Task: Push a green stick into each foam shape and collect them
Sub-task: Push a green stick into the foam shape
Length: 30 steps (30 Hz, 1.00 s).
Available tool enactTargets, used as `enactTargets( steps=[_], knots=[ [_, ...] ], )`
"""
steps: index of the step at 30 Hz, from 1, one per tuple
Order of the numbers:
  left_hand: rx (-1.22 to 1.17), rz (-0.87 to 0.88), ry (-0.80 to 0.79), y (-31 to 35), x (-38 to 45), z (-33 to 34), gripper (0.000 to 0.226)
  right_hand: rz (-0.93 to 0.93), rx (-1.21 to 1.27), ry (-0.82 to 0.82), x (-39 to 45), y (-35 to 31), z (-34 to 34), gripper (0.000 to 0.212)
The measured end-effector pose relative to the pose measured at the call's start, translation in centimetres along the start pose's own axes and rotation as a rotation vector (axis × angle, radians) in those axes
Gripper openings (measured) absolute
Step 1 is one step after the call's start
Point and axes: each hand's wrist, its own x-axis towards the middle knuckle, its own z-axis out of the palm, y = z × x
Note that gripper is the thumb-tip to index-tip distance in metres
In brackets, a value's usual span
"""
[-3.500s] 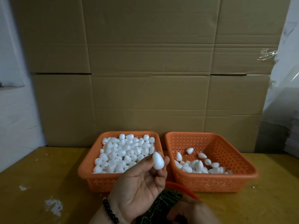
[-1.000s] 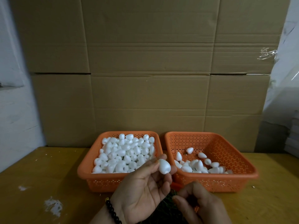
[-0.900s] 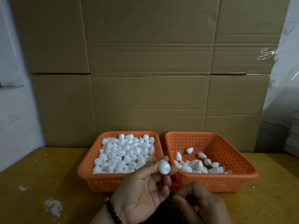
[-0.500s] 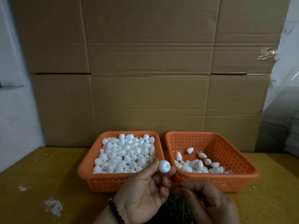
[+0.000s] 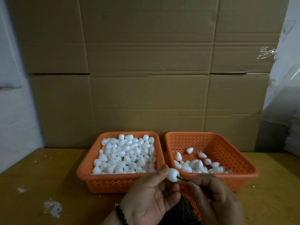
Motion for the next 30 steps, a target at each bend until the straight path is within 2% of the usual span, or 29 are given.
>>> enactTargets(
  steps=[4, 9, 16, 21, 30],
  knots=[
    [0.035, 0.019, -0.019, -0.16, -0.03, 0.03, 0.024, 0.000, -0.020, -0.009, -0.16, 0.52, 0.06, 0.005],
    [0.074, 0.054, -0.016, -0.30, -0.02, 0.11, 0.022, 0.001, -0.031, -0.020, -0.44, 0.96, 0.03, 0.021],
    [0.121, 0.074, -0.019, -0.51, 0.01, 0.19, 0.019, 0.001, -0.044, -0.035, -0.10, 0.20, -0.10, 0.008],
    [0.148, 0.086, -0.009, -0.69, 0.13, 0.09, 0.021, -0.013, -0.060, -0.045, -0.22, 0.51, -0.07, 0.030],
    [0.172, 0.102, 0.003, -0.84, 0.11, 0.28, 0.017, -0.041, -0.074, -0.075, -0.27, 0.82, -0.17, 0.033]
  ],
)
